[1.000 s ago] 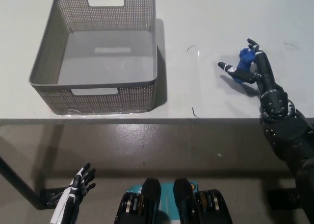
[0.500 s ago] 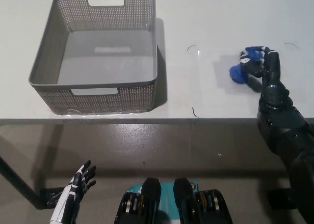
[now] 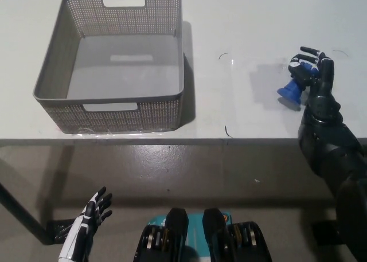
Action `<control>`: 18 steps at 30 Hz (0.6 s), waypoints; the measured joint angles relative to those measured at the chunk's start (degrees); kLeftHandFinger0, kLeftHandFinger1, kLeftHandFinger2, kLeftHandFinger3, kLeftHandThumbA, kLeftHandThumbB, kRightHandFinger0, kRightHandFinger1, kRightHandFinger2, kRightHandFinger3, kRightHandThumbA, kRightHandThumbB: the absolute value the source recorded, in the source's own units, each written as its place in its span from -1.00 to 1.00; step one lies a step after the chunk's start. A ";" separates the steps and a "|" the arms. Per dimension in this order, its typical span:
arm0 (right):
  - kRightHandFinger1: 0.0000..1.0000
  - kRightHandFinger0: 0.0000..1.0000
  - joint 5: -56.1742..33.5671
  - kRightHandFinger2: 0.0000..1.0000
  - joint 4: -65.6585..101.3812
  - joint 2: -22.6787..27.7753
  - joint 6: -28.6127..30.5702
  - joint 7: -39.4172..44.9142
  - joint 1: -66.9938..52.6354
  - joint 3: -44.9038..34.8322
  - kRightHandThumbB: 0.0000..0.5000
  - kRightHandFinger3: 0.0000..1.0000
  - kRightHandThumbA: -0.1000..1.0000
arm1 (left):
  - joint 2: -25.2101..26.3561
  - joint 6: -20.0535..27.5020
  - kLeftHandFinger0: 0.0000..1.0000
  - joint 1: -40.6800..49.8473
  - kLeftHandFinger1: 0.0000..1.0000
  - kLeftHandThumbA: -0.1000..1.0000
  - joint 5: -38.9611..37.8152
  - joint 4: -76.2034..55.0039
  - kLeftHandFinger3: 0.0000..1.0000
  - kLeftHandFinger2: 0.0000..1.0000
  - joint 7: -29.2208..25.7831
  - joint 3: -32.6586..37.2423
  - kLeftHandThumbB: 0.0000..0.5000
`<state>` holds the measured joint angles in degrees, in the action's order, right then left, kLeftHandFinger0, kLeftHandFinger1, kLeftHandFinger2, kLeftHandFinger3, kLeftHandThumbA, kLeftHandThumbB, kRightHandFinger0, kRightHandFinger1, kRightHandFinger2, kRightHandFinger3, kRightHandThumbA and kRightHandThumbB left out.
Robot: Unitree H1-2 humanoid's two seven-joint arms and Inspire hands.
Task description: Use the right hand to pick up a chess pieces and put it into a container on the left hand side
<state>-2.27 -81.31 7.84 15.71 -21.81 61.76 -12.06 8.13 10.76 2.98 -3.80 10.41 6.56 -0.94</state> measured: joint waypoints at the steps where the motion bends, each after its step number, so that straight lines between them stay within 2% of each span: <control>1: -0.50 -1.00 -0.12 0.30 0.01 -0.01 0.13 0.02 0.12 -0.03 -0.57 0.31 -1.00 | 0.00 0.01 1.00 0.00 1.00 1.00 0.01 0.01 1.00 1.00 0.00 0.00 0.78; 3: -0.58 -1.00 -0.33 0.27 0.05 -0.04 0.60 0.04 0.45 -0.01 -0.56 0.32 -1.00 | 0.00 0.02 1.00 -0.01 1.00 1.00 0.02 0.01 1.00 1.00 -0.01 -0.02 0.75; 8: -0.64 -1.00 -0.50 0.24 1.19 -0.39 2.23 -0.02 2.55 0.60 -0.46 0.33 -1.00 | 0.00 0.03 1.00 -0.10 1.00 1.00 0.07 0.01 1.00 1.00 -0.03 -0.09 0.67; 9: -0.67 -1.00 -0.50 0.21 1.53 -0.56 2.60 -0.03 3.16 0.72 -0.39 0.30 -1.00 | -0.01 0.04 1.00 -0.14 1.00 1.00 0.07 0.00 1.00 1.00 -0.04 -0.14 0.68; 10: -0.82 -1.00 -0.52 0.03 1.82 -0.74 2.93 -0.04 3.61 0.76 -0.22 0.08 -1.00 | -0.01 0.04 1.00 -0.16 1.00 1.00 0.07 0.01 1.00 1.00 -0.05 -0.20 0.69; 12: -0.86 -1.00 -0.53 0.00 2.54 -1.43 3.76 -0.17 5.23 1.14 -0.34 0.06 -1.00 | -0.01 0.04 1.00 -0.23 1.00 1.00 0.07 0.01 1.00 1.00 -0.05 -0.29 0.76; 15: -0.81 -1.00 -0.50 0.04 4.37 -2.41 4.59 -0.26 6.71 1.82 -0.30 0.11 -1.00 | -0.02 0.14 1.00 -0.22 1.00 1.00 0.10 0.00 1.00 1.00 -0.05 -0.29 0.79; 17: -0.81 -1.00 -0.16 0.05 5.71 -3.29 5.18 -0.60 8.12 2.78 -0.40 0.13 -1.00 | -0.03 0.23 1.00 -0.22 1.00 1.00 0.10 0.01 1.00 1.00 -0.04 -0.27 0.74; 18: -0.83 -1.00 0.06 0.03 6.10 -3.66 5.45 -0.76 8.56 3.20 -0.40 0.15 -1.00 | -0.03 0.27 1.00 -0.19 1.00 1.00 0.09 -0.01 1.00 1.00 -0.04 -0.28 0.80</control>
<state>-2.21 -75.21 4.19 21.16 -22.57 70.32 -8.86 8.09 11.03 2.79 -3.71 10.41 6.52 -1.22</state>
